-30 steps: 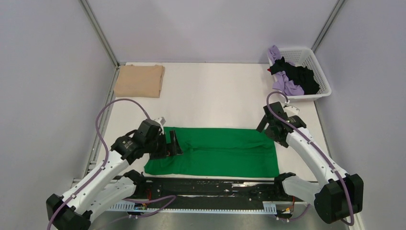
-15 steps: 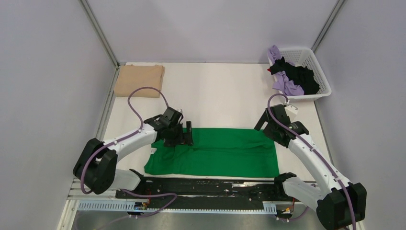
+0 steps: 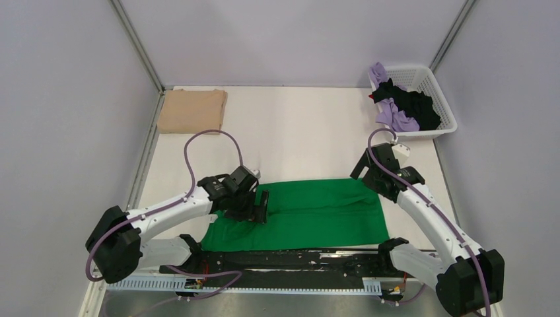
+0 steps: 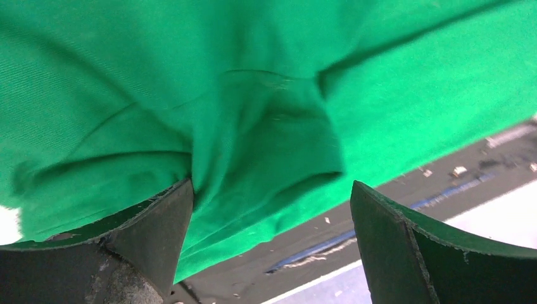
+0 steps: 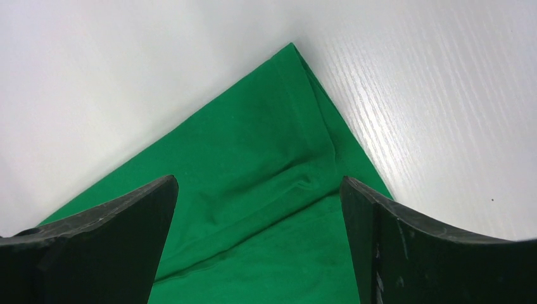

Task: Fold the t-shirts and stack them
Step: Fold the other side of the tshirt into a rectangle, then rotate the tshirt 90 degrees

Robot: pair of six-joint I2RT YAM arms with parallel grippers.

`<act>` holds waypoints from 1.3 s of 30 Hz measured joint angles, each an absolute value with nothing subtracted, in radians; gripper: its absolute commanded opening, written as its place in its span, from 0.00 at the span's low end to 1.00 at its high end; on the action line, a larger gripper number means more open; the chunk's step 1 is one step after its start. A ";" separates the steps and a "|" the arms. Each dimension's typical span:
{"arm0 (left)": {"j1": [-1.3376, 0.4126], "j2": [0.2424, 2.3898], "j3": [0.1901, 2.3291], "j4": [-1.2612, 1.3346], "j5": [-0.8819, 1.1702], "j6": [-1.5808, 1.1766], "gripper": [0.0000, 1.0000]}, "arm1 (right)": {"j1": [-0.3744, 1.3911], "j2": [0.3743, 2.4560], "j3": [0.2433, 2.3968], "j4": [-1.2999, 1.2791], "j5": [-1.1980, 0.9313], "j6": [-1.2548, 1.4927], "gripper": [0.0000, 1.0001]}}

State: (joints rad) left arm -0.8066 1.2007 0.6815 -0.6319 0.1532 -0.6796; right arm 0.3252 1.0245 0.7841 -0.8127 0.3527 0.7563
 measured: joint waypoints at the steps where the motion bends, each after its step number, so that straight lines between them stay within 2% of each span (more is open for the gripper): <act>1: -0.807 1.191 0.682 -0.656 0.115 -0.691 1.00 | 0.325 1.025 0.784 -0.809 0.353 0.755 1.00; 9: -0.773 1.183 0.740 -0.707 -0.147 -0.786 1.00 | 0.325 1.029 0.783 -0.778 0.307 0.719 1.00; 18: -0.547 1.232 0.619 -0.507 -0.054 -0.846 1.00 | 0.325 1.029 0.733 -0.649 0.097 0.629 1.00; 27: -0.416 1.346 0.660 -0.400 0.027 -0.882 1.00 | 0.325 1.053 0.664 -0.496 -0.107 0.607 1.00; 33: -0.337 1.664 0.946 -0.332 0.080 -0.890 1.00 | 0.325 1.179 0.659 -0.435 -0.111 0.588 1.00; 39: -0.299 2.088 1.483 -0.267 0.131 -0.892 1.00 | 0.332 1.325 0.659 -0.430 -0.101 0.581 1.00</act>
